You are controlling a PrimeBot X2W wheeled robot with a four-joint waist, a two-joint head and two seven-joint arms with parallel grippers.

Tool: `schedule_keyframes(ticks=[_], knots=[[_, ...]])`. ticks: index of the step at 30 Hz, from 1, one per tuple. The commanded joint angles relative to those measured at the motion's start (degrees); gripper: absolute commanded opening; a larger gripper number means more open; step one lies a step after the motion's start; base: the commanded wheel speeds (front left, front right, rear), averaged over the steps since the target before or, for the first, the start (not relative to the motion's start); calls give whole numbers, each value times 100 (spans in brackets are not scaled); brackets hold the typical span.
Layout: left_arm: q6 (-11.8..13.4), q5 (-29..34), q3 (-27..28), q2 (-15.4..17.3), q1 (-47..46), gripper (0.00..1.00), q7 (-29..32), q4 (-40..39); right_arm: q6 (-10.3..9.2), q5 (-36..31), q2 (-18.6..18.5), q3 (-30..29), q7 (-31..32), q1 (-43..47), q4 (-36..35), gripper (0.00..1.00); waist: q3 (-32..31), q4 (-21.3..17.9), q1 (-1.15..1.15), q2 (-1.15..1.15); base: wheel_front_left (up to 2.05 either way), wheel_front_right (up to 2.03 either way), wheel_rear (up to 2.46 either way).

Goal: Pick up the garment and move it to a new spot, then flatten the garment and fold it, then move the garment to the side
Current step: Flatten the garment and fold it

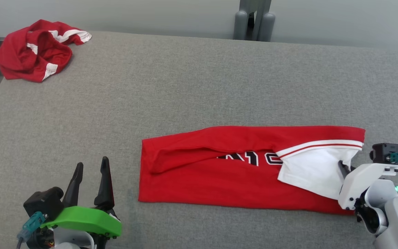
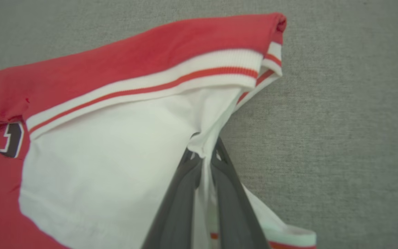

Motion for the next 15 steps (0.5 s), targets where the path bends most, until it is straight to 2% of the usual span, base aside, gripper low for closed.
schedule_keyframes(ticks=[1, 7, 11, 15], knots=[[28, 74, -13, 6, 60, 100, 15, -17, -12, 38, -139, -114, -54, -54, -33, 0, -67, -118, 0, 0, 0, 0, 0], [50, 84, -73, -3, 79, 100, 64, -37, -11, 146, -377, -578, -27, 119, -247, 0, -141, -341, 0, 0, 0, 0, 0], [53, 92, -117, -2, 95, 100, 91, -15, -11, 390, -264, -710, 118, 240, -642, 0, -203, -447, 0, 0, 0, 0, 0], [52, 106, -163, 38, 103, 100, 137, -33, -10, 583, -159, -550, 301, 442, -1246, 0, -252, -503, 0, 0, 0, 0, 0]])
